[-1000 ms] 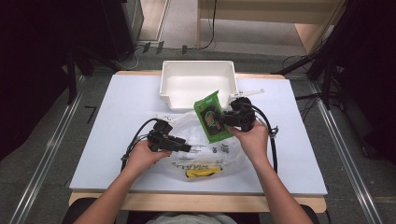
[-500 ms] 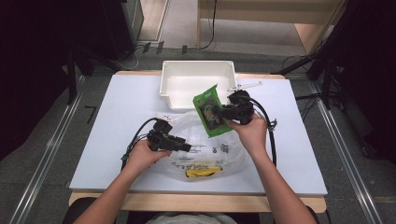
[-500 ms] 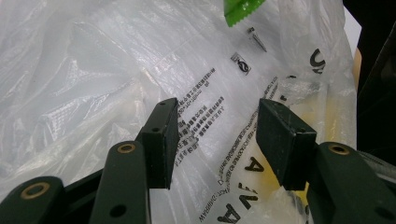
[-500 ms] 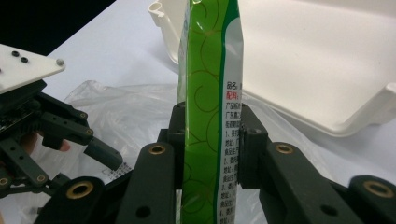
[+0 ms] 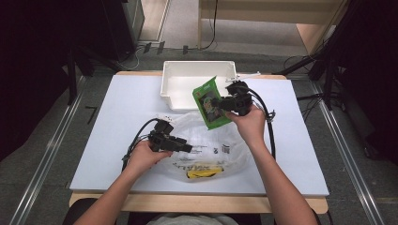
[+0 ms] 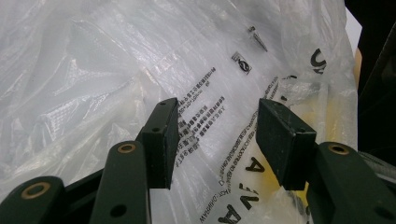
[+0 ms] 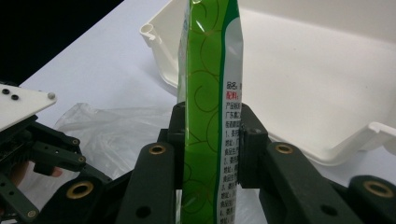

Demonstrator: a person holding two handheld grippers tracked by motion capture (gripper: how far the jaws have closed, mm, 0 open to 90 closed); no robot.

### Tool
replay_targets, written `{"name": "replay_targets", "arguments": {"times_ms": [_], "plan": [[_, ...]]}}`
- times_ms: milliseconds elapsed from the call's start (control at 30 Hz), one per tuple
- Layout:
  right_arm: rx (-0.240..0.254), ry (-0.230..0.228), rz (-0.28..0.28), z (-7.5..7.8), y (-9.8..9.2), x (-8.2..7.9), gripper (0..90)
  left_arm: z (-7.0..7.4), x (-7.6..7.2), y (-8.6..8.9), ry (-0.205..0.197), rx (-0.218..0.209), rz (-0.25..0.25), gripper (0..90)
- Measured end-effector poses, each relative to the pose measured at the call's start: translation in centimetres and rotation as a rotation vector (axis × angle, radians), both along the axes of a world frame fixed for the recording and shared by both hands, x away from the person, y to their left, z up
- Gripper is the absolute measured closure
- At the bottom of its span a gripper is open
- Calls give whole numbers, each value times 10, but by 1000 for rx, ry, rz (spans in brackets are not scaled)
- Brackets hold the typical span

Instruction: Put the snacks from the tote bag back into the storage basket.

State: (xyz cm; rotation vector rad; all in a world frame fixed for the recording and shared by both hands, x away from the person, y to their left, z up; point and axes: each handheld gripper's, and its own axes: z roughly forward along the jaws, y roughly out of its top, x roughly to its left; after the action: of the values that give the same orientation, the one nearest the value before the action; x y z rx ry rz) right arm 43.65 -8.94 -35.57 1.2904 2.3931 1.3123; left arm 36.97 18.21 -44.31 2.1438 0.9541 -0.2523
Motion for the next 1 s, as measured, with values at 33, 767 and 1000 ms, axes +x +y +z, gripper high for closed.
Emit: {"name": "replay_targets", "arguments": {"times_ms": [33,767,1000], "plan": [[0,0,0,0,0,0,739,0,0,0,0,0,0,502],[-33,-7,-17,12,13,28,739,0,0,-1,-2,0,0,503],[-37,-18,-31,17,18,38,739,0,0,0,-1,-4,3,503]]}}
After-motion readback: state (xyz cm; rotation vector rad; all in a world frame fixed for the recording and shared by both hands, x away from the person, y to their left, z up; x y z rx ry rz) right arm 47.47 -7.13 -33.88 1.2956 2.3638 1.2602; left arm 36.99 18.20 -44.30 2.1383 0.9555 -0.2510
